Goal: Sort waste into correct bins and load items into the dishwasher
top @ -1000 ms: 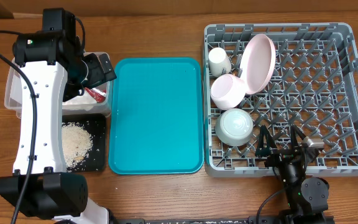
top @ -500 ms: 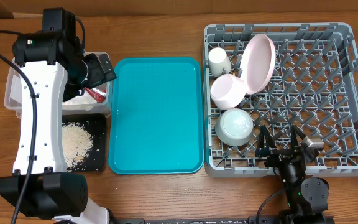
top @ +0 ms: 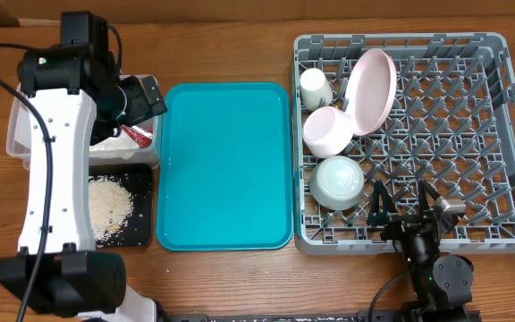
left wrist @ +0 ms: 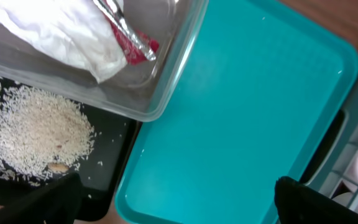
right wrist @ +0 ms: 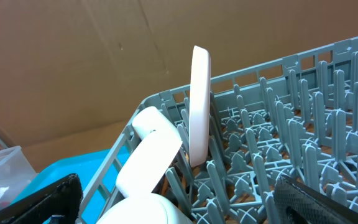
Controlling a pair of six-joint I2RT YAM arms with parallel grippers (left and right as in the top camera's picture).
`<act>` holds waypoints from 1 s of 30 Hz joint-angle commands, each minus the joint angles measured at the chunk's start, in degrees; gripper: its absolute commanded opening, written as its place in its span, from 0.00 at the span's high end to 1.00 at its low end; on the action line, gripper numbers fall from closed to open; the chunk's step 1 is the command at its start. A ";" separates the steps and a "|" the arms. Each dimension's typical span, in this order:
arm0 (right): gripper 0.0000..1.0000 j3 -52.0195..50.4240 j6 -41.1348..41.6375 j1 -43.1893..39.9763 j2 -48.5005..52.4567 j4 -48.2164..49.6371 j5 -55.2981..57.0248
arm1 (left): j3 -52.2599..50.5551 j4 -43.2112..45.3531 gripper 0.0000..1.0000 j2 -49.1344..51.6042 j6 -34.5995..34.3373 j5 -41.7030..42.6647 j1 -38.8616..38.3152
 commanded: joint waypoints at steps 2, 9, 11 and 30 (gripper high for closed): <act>0.00 -0.59 -0.46 -0.26 -0.57 0.20 -0.35 | 0.28 1.68 0.00 -11.58 0.46 -0.15 -0.22; 0.00 -0.59 -0.46 -0.26 -0.57 0.20 -0.35 | -5.84 3.04 0.00 -29.62 0.46 0.00 -0.24; 0.00 -0.59 -0.46 -0.26 -0.57 0.20 -0.35 | -11.15 4.79 0.00 -35.32 0.44 0.02 -0.24; 0.00 -0.59 -0.46 -0.26 -0.57 0.20 -0.35 | -82.42 57.11 0.00 -89.42 -1.53 0.76 -0.22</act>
